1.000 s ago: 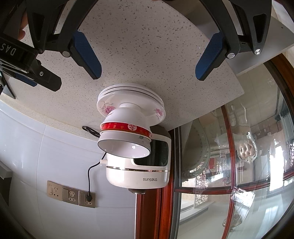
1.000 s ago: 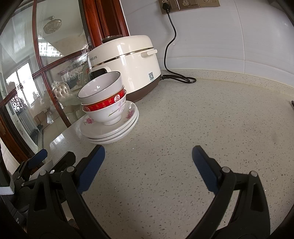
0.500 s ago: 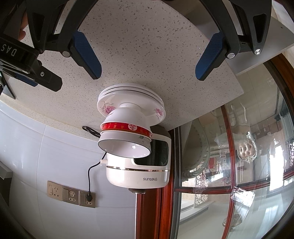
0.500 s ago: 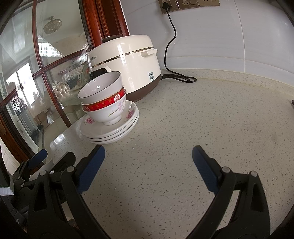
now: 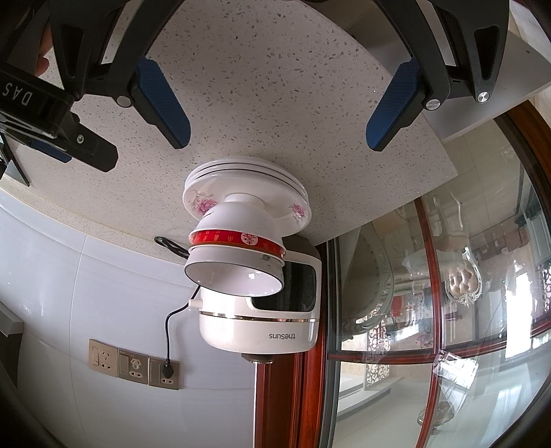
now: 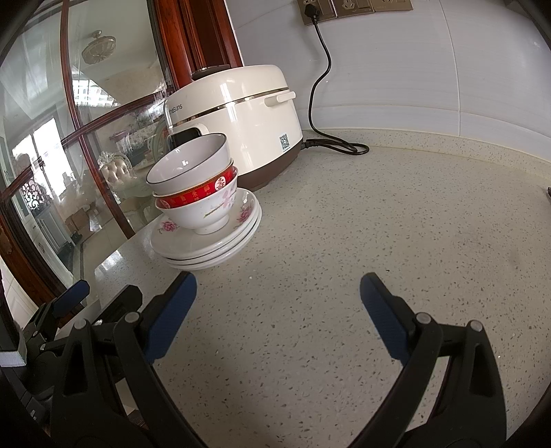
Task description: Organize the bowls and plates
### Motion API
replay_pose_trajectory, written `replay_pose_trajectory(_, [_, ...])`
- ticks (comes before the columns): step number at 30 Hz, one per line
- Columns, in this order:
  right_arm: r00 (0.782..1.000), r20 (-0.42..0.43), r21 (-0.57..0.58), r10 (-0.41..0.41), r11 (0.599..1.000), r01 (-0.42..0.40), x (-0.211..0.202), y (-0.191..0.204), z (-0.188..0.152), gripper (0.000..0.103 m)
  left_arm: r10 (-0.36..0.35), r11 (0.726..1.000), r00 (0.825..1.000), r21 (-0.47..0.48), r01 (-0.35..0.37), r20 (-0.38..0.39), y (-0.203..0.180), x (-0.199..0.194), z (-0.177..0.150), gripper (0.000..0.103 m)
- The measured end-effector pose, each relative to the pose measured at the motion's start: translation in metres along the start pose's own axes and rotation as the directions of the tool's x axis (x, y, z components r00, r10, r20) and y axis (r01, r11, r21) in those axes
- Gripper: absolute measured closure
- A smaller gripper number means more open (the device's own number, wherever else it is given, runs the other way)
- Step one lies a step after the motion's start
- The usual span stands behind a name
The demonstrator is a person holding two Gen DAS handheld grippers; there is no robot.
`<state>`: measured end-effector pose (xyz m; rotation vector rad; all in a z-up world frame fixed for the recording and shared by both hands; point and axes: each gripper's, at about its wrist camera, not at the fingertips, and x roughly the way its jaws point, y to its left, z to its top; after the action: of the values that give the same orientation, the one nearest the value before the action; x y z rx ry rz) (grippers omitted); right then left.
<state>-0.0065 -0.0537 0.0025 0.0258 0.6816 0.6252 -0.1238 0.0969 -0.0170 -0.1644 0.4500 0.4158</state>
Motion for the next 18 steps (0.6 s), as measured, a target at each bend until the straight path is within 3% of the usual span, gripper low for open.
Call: replay_pose_trajectory(18, [1.0,-0.002,0.003,0.01,1.0,-0.01,0.0,-0.0013,0.0001,0.006,-0.008,1.0,1.0,0.008,0.008,0.011,-0.0004,0.0015,0.0003,0.0])
